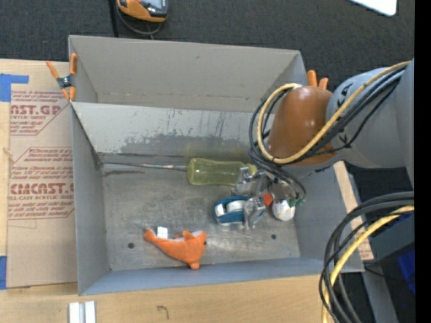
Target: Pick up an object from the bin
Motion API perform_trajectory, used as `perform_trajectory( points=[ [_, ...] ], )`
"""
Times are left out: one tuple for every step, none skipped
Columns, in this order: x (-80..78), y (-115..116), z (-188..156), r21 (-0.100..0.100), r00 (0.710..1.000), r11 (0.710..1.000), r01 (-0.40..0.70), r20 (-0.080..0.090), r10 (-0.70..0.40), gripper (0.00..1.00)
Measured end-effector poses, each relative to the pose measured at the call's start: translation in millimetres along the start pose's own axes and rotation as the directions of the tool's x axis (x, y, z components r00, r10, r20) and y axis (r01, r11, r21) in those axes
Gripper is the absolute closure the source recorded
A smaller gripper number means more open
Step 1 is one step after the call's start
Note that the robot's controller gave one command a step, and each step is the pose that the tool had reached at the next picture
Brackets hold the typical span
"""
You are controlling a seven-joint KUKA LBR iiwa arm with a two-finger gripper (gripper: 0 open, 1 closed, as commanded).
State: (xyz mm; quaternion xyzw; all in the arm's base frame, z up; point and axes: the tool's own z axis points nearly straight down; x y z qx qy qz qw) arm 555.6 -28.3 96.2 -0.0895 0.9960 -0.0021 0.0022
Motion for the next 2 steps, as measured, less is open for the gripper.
perform_trajectory(
  points=[
    [0.0, 0.0, 0.0, 0.000, 1.000, 1.000, 0.000, 0.000, 0.000, 1.00],
    [-9.6, -6.2, -122.1, -0.004, 1.000, 1.000, -0.004, -0.001, 0.004, 1.00]
  ],
)
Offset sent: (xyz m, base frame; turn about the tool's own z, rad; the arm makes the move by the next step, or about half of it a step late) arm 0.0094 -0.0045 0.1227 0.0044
